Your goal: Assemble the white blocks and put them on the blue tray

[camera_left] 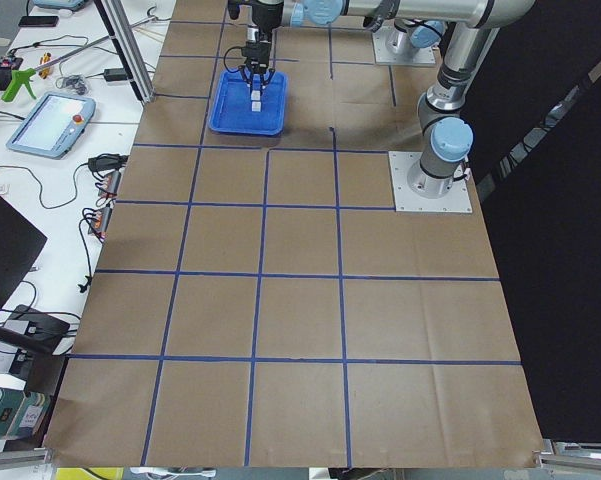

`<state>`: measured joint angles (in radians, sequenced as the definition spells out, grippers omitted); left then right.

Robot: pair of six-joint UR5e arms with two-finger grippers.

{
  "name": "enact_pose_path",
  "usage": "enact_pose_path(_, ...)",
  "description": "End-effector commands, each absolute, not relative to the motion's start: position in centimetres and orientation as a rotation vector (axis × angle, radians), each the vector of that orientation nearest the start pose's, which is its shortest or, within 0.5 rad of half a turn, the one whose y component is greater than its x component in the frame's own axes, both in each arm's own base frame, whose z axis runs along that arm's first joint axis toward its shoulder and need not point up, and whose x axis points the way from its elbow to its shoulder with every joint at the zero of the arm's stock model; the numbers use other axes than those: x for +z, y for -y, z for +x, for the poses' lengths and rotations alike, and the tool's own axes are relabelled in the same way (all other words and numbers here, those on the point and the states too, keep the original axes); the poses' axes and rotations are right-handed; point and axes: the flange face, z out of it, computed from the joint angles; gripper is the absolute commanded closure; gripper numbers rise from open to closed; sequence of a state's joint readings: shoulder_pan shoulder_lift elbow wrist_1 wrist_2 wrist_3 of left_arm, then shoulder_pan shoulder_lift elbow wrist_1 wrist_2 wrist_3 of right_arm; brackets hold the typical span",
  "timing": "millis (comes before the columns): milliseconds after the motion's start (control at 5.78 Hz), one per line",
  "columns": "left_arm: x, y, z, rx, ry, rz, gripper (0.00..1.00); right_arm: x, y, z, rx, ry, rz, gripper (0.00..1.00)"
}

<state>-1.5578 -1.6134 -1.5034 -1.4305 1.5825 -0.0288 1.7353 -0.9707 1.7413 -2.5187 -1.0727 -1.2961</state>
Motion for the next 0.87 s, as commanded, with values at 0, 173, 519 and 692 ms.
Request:
enact_pose_path(0,51.41,51.94,-13.7,-0.198,-3.136,-0.037,0.0,16.3,59.45,28.88,-0.571,-2.002,-1.889,0.71)
enact_pose_path(173,51.99,51.79,-13.3,-0.179,-3.142,-0.045,0.0,16.1,59.4,28.97,-0.567,-2.0,-1.889,0.71)
enact_pose_path(519,51.72,51.9,-13.34,-0.174,-3.147,-0.047,0.0,16.1,59.4,28.97,-0.567,-2.0,-1.889,0.7)
enact_pose_path(692,51.82,51.86,-13.34,-0.179,-3.147,-0.045,0.0,16.01,59.4,28.98,-0.558,-2.023,-1.856,0.7)
